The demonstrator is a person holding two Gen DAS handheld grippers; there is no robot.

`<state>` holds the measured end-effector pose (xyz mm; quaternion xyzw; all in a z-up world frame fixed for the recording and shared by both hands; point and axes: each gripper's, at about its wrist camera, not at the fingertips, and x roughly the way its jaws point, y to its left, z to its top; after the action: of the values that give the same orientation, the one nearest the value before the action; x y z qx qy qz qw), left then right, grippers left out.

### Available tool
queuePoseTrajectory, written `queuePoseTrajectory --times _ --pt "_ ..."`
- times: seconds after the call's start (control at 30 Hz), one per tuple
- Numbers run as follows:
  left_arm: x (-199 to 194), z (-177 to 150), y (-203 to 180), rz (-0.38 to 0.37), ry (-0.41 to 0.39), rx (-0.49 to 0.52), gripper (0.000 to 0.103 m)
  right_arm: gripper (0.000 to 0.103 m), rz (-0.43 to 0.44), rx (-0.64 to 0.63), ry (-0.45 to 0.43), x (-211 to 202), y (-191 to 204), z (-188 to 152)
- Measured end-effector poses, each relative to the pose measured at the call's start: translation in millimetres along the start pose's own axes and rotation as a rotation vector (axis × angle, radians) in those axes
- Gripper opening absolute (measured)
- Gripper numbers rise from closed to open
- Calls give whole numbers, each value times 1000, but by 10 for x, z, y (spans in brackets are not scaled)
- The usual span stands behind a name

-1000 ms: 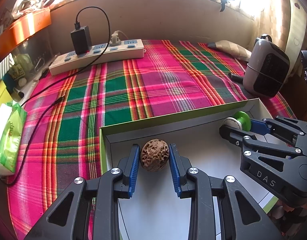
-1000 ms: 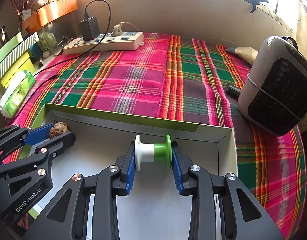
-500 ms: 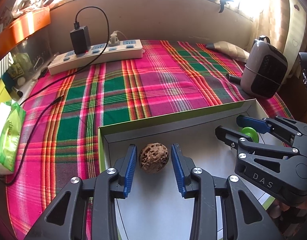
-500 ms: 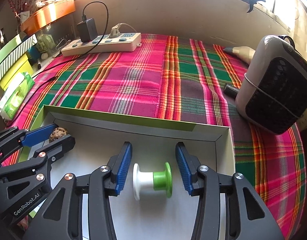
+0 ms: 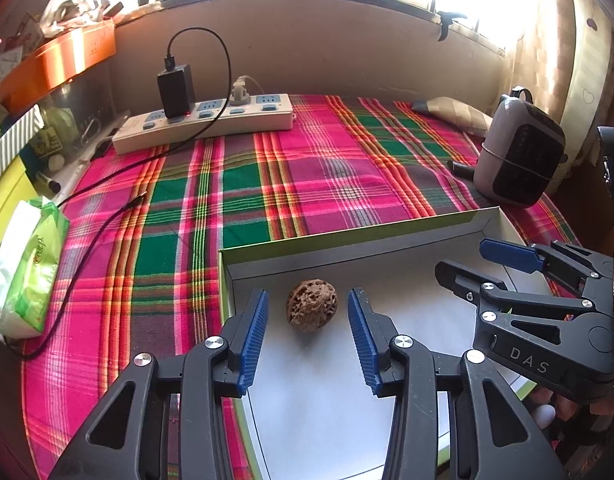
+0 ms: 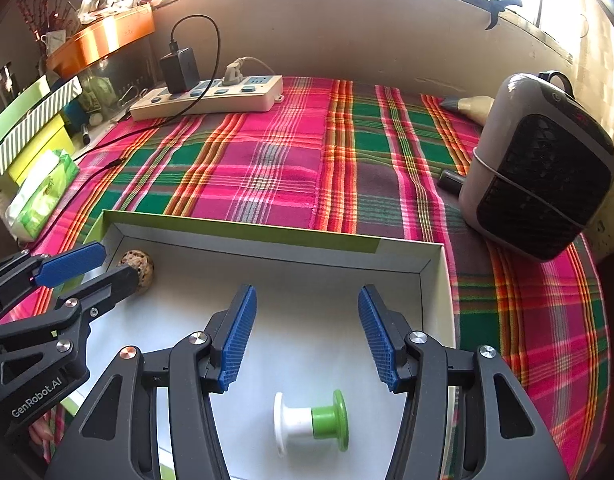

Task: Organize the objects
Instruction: 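Lower and open both tools, releasing walnut and spool inside the box, then withdraw both tools from the box toward the remaining objects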

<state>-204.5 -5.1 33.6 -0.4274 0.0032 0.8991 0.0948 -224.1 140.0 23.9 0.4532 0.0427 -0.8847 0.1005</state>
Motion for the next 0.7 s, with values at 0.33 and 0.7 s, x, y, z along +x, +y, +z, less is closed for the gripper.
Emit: queuePoseTrajectory --times 0.33,0.7 --pt "-213 -100 18 -5 -30 -22 40 54 14 29 -34 -225 -55 -127" --pt "-495 -315 91 14 -64 -64 40 54 10 22 -86 -525 -32 -328"
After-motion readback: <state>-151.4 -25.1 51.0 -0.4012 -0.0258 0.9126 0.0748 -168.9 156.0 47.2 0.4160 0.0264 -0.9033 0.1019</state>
